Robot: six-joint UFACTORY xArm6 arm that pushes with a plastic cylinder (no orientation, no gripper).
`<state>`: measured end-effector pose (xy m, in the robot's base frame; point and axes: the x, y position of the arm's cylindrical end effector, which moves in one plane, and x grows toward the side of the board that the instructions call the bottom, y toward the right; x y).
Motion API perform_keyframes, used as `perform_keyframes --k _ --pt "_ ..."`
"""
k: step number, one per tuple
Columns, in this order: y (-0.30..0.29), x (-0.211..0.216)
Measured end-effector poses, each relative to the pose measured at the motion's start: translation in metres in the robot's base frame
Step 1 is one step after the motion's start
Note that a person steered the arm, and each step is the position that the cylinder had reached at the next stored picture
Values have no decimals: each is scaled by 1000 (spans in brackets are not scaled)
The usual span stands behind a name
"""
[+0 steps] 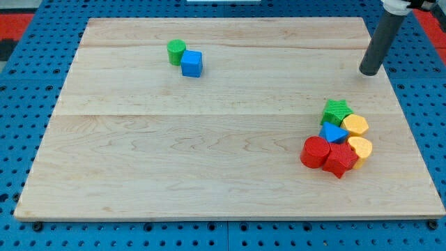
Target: Separate the green circle from the blue cube
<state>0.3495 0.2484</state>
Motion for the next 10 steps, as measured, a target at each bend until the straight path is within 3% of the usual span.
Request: perform_keyframes --k 1,2,4,5,7,8,10 --pt "-92 1" --pt "-85 6" --pt "-81 -34" --pt "-136 -40" --pt "-153 -41" --pt "-220 -50" --pt "-276 -52"
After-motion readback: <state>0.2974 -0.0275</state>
